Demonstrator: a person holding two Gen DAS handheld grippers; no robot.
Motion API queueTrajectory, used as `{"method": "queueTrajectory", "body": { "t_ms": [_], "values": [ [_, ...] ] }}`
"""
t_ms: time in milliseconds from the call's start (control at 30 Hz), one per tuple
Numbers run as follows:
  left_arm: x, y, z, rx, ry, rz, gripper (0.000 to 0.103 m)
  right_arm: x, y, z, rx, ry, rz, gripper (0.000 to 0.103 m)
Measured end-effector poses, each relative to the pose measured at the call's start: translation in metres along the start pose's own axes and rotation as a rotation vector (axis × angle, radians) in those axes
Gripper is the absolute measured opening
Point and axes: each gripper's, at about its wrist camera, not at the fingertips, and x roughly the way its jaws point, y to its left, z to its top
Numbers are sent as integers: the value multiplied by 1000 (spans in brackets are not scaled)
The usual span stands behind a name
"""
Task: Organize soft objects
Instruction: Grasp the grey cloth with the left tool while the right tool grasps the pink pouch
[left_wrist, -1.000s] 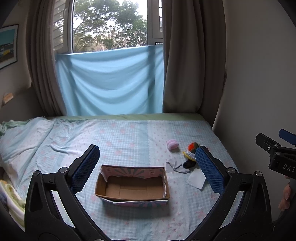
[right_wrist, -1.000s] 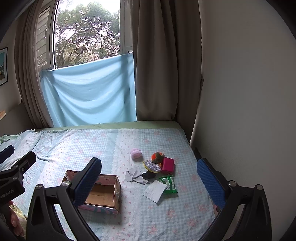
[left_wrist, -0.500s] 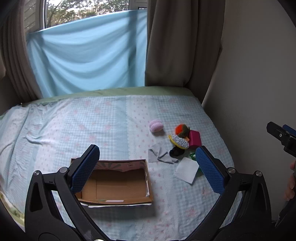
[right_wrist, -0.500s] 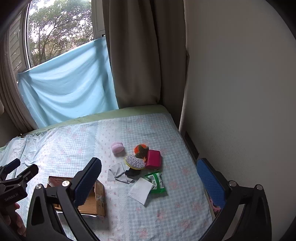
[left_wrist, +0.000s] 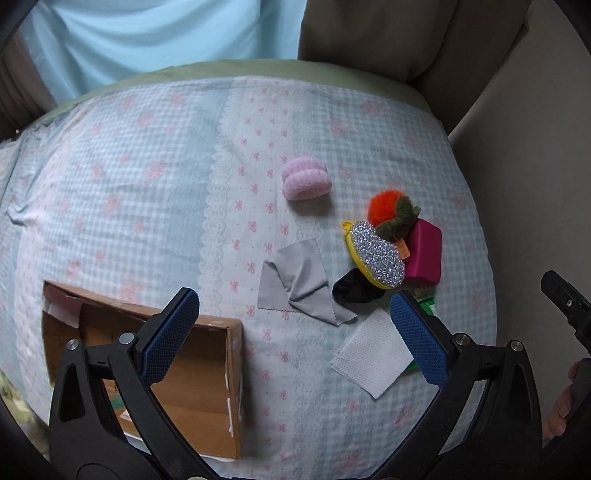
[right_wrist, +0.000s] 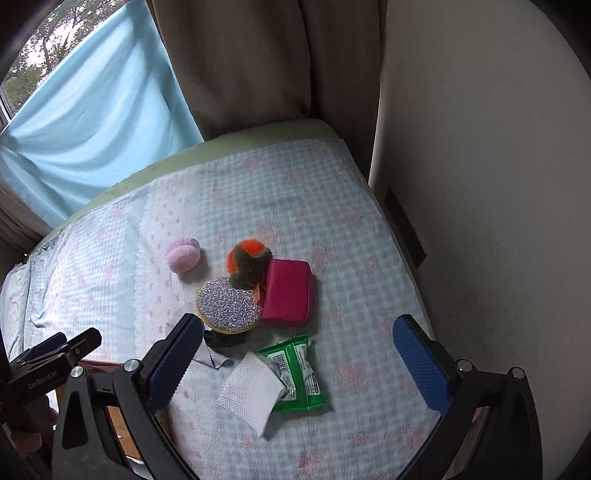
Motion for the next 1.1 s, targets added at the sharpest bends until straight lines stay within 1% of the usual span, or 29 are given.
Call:
{"method": "queueTrajectory", "body": {
  "t_ms": [67,200,267,400,467,600,800,867,900,933,967,1000,1033,1067,1100],
  "values": [
    [32,-3,8,4,55,13,99,31,-5,5,6,38,5,98],
    [90,-3,19,-16,164,22,94,90,-7,13,6,112,8,97],
    [113,-4,21,-14,202,29,92,118,-8,16,22,152,13,93],
    [150,-7,18,0,261,46,87,165,-9,20,47,226,27,90],
    [164,-5,16,-4,284,52,84,186,-8,20,54,258,31,87],
    [187,4,12,-24,314,61,83,219,-4,18,63,320,43,87],
    [219,4,4,-23,354,51,82,250,-1,14,72,372,50,85],
    [224,3,1,-19,350,57,81,259,-1,13,74,385,56,76],
    [225,3,0,-20,346,59,80,262,0,13,74,390,58,73],
    [226,2,0,-21,340,57,77,265,0,12,74,397,61,68],
    [226,1,-2,-20,330,54,69,270,1,12,76,404,67,66],
    [224,-2,-2,-16,321,53,64,273,0,11,81,414,75,65],
    [222,-6,-1,-6,314,52,50,275,0,10,88,421,87,62],
    [221,-8,-2,5,309,49,36,277,1,10,89,419,81,57],
    [220,-10,-1,13,307,45,29,277,1,10,86,415,76,56]
  ]
}}
